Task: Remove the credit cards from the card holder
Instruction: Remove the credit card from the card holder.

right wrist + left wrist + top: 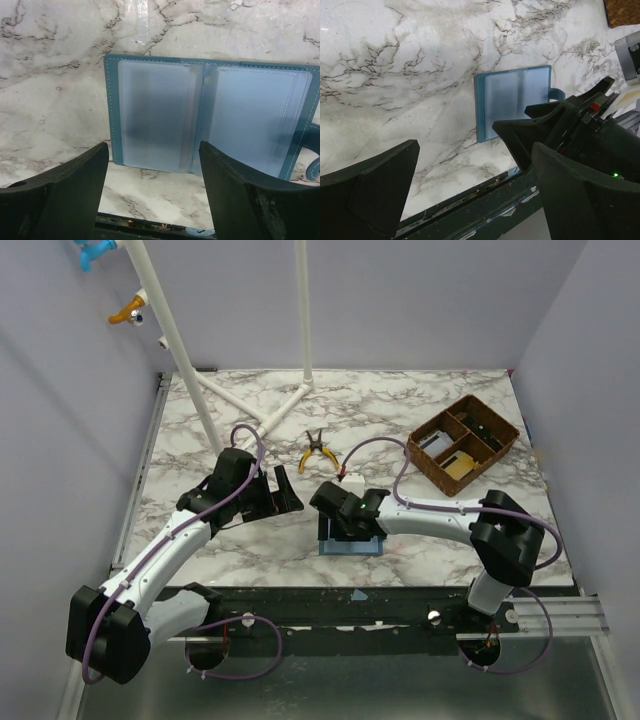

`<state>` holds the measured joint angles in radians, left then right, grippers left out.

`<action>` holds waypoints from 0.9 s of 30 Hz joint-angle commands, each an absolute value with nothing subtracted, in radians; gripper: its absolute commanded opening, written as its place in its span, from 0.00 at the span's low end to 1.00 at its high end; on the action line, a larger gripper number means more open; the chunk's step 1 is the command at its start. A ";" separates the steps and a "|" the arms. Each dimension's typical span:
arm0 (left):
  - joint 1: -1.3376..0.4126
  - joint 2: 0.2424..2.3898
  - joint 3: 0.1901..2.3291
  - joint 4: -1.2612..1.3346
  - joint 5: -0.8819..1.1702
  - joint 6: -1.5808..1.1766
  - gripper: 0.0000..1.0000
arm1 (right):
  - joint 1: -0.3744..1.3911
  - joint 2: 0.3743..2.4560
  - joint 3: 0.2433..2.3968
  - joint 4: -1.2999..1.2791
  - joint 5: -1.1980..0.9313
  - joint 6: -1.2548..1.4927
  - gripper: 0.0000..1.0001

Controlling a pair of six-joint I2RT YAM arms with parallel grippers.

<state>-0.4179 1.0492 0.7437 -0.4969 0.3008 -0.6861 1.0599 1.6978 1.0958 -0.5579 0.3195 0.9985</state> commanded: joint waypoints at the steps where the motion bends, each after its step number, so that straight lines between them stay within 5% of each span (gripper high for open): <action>1: -0.410 1.037 0.730 -0.490 0.304 -0.684 0.98 | 1.066 1.740 1.120 -0.544 0.358 1.012 0.74; 8: -0.408 1.038 0.730 -0.489 0.307 -0.678 0.99 | 1.066 1.782 1.133 -0.549 0.369 1.004 0.62; 14: -0.408 1.040 0.729 -0.485 0.314 -0.678 0.98 | 1.067 1.822 1.140 -0.574 0.377 0.993 0.61; 20: -0.408 1.043 0.724 -0.479 0.324 -0.676 0.98 | 1.066 1.821 1.121 -0.574 0.381 1.002 0.38; 27: -0.408 1.055 0.713 -0.458 0.361 -0.674 0.99 | 1.065 1.817 1.091 -0.549 0.369 1.004 0.27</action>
